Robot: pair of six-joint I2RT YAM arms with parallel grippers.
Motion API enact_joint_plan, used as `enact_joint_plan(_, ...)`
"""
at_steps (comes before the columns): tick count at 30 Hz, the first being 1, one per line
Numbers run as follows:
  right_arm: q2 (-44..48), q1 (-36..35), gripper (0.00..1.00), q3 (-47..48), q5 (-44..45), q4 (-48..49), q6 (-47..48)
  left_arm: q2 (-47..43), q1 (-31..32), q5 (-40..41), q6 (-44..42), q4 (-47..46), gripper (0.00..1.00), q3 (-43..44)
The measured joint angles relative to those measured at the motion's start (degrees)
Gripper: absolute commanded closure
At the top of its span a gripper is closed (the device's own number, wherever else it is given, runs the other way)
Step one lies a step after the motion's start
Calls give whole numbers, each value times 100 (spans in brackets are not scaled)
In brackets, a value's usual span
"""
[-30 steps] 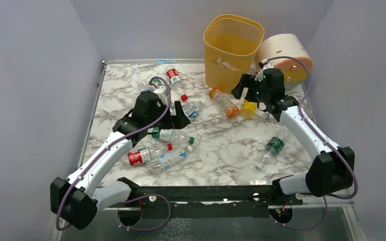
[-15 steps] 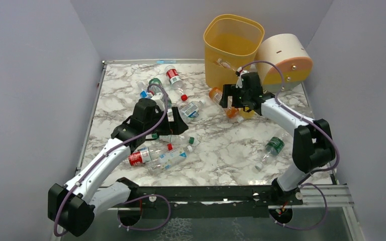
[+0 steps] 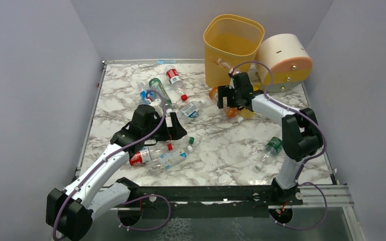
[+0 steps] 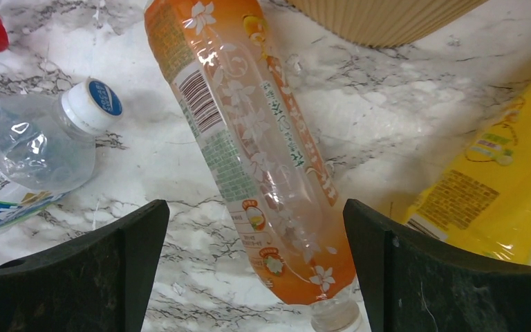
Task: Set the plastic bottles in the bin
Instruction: Pick up the plastic bottle at the center of the board.
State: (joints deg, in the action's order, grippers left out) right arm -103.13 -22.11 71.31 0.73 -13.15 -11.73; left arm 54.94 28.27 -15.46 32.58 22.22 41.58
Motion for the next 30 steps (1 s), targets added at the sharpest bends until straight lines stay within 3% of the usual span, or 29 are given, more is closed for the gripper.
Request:
enact_joint_plan(7, -269, -208, 3, 68, 162, -22, 44, -55, 0, -17, 24, -63, 1, -20)
enact_joint_plan(17, -310, -450, 25, 26, 267, -13, 90, 20, 0, -219, -111, -133, 1, -24)
enact_joint_plan(23, -319, -664, 33, -162, 293, -31, 85, 20, -2, -391, -249, -107, 1, -26)
enact_joint_plan(25, -337, -752, 41, -164, 317, -46, 85, -70, 0, -422, -256, -118, 1, -66)
enact_joint_plan(30, -328, -916, 48, -164, 463, -57, 61, -553, 0, -455, -203, -94, 1, -391)
